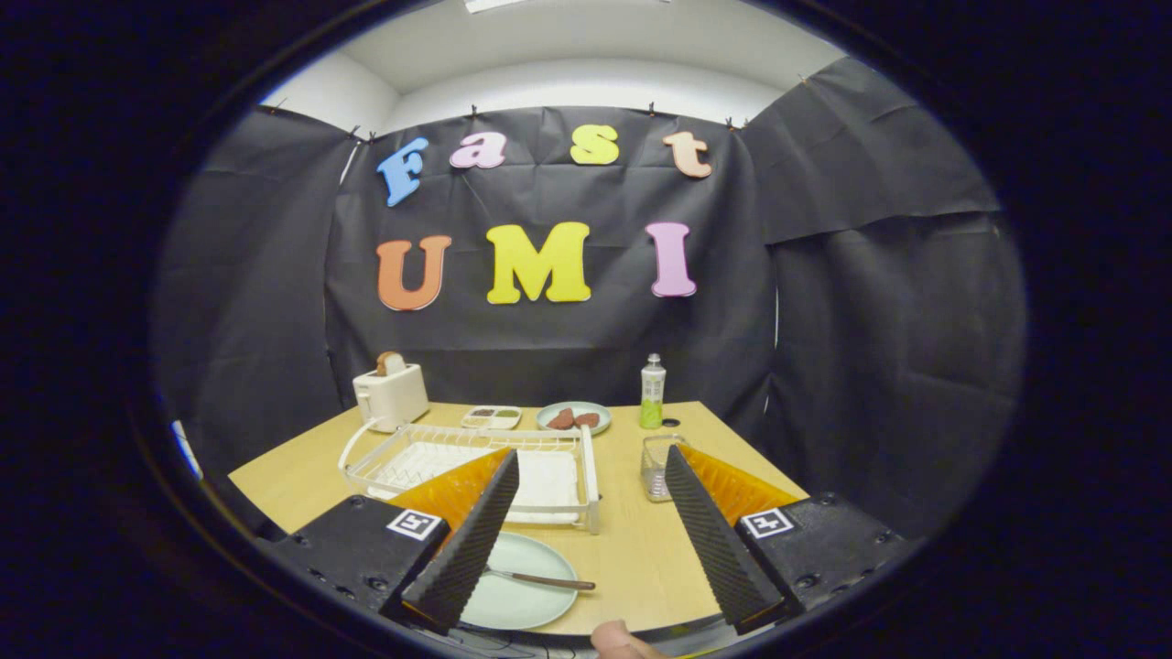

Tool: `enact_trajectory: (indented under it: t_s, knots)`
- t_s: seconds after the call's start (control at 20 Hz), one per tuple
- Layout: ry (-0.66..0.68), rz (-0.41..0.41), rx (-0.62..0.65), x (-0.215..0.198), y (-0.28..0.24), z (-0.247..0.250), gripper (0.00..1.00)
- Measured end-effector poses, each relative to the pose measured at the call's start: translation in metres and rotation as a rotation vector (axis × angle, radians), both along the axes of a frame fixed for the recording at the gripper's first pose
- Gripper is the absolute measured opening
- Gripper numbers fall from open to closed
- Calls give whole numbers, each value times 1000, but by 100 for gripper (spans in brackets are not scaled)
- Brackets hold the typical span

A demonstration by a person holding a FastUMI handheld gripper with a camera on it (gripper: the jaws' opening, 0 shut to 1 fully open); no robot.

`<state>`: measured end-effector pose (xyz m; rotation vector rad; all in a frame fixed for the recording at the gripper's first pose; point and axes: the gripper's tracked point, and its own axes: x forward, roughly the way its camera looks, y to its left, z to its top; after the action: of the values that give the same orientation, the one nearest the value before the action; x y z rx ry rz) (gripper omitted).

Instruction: Take the plate from the dish rack, then take the spoon from the basket and place it into the plate.

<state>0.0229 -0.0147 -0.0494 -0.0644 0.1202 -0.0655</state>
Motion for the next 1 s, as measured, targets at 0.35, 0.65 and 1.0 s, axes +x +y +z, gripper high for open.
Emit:
enact_trajectory:
  t_s: [0.35, 0.65, 1.0]
  knots:
    - [-95, -34, -28, -43, -19, 40, 100]
    - [-126, -39, -8, -56, -16, 51, 100]
    - [-89, -24, 12, -50, -3, 36, 100]
